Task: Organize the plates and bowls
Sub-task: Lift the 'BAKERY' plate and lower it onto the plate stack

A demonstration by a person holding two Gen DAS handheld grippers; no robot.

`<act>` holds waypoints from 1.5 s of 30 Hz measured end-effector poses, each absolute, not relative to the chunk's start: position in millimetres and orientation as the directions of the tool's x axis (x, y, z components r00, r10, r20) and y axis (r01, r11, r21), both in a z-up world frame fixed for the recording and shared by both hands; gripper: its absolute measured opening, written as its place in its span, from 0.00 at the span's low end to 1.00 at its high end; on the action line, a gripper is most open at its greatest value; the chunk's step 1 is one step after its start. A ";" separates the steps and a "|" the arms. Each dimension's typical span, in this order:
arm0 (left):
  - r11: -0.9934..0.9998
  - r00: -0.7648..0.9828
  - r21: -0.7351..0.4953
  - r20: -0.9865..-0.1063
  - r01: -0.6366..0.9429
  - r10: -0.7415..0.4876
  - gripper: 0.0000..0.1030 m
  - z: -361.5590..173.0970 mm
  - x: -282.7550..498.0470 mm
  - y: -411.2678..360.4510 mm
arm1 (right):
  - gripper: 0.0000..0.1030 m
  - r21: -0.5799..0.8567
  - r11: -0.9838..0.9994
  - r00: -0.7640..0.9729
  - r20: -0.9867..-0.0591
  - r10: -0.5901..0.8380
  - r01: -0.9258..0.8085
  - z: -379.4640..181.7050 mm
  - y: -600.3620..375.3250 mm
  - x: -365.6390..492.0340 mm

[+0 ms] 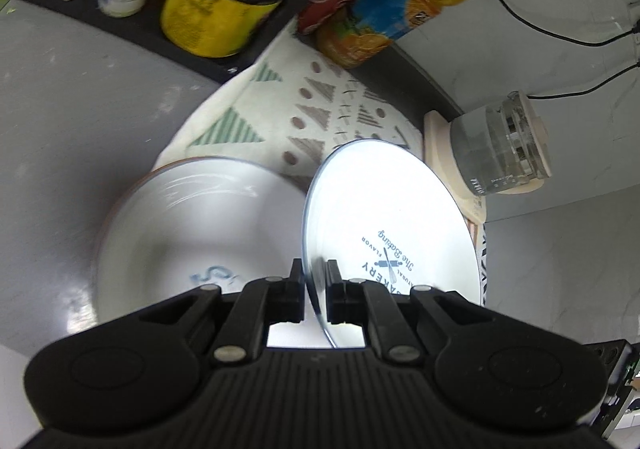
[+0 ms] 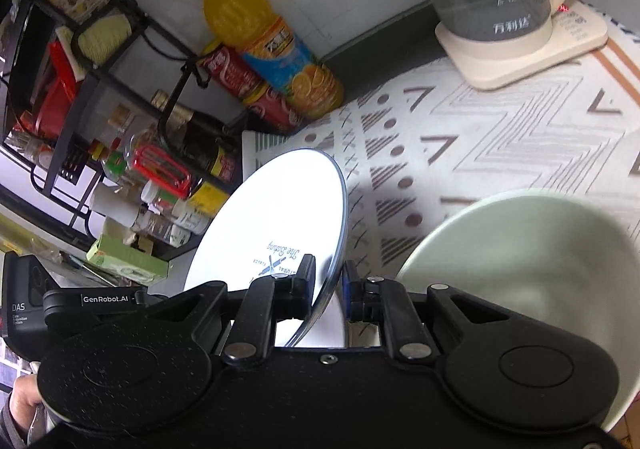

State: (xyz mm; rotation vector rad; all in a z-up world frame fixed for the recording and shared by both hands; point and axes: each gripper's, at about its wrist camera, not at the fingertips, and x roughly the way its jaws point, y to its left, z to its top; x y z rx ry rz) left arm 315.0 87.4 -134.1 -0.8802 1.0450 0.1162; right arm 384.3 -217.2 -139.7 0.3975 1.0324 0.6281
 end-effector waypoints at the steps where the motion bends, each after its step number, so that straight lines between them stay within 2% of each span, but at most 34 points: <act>1: 0.664 0.526 -0.575 -0.793 -0.477 -0.309 0.07 -135.0 311.3 89.1 | 0.13 0.580 0.761 0.361 -0.670 0.649 -0.291 -141.0 -214.7 380.3; 20: 0.645 0.454 -0.552 -0.826 -0.529 -0.335 0.07 -181.1 267.8 102.5 | 0.13 0.448 0.835 0.348 -0.764 0.543 -0.320 -163.2 -180.7 326.2; 45: 0.676 0.397 -0.476 -0.873 -0.562 -0.284 0.12 -196.4 266.5 95.9 | 0.13 0.338 0.869 0.368 -0.804 0.466 -0.362 -173.4 -167.6 309.6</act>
